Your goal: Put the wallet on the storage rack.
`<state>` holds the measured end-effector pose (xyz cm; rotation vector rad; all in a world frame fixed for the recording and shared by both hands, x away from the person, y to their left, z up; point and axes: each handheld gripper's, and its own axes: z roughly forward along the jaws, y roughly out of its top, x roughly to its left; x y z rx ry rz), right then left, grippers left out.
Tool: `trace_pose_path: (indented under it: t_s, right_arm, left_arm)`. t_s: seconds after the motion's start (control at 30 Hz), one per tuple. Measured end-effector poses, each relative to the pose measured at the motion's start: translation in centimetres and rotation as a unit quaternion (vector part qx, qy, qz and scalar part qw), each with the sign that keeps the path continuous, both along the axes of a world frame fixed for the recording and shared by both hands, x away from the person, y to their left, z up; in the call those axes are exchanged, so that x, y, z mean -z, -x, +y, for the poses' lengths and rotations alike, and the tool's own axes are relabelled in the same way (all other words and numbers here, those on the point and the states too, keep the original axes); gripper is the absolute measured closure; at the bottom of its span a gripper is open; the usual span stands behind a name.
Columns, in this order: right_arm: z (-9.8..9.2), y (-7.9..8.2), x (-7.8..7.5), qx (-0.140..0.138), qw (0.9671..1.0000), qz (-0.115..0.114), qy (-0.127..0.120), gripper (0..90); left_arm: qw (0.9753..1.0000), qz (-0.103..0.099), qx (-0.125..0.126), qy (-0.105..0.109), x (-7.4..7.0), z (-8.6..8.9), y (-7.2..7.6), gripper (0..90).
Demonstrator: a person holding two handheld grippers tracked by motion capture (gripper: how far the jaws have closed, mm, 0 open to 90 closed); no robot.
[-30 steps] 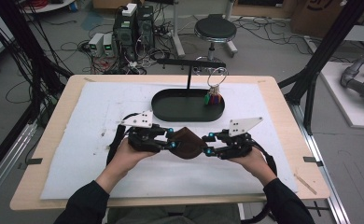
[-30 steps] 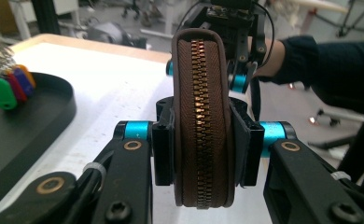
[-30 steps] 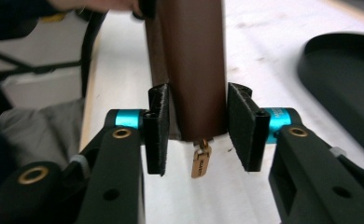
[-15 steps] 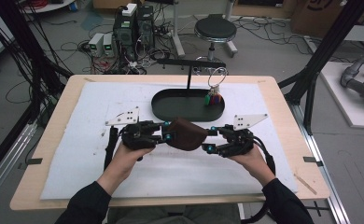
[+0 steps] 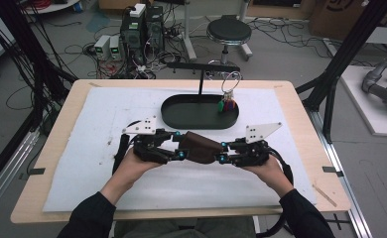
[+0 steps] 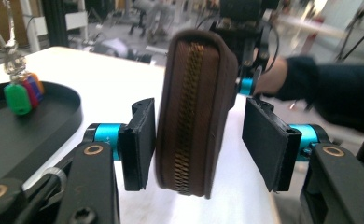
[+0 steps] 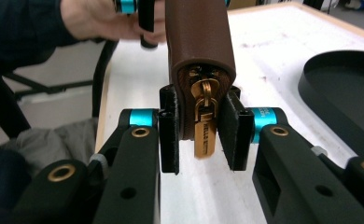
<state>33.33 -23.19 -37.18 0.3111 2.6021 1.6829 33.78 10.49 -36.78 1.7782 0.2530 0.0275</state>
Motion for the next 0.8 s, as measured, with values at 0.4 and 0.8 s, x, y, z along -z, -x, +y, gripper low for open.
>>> trace_pose_path:
  t_s: [0.4,0.8]
  right_arm:
    - [0.7,0.2,-0.1,-0.022,0.9988,-0.001,0.042,72.8]
    - [0.0,0.1,-0.6,-0.004,0.9998,-0.01,0.014,66.5]
  left_arm:
    - [0.9971,-0.022,0.026,-0.069,-0.3,-0.9,0.1,49.1]
    - [0.999,-0.003,0.044,0.004,0.6,-0.3,0.0,64.7]
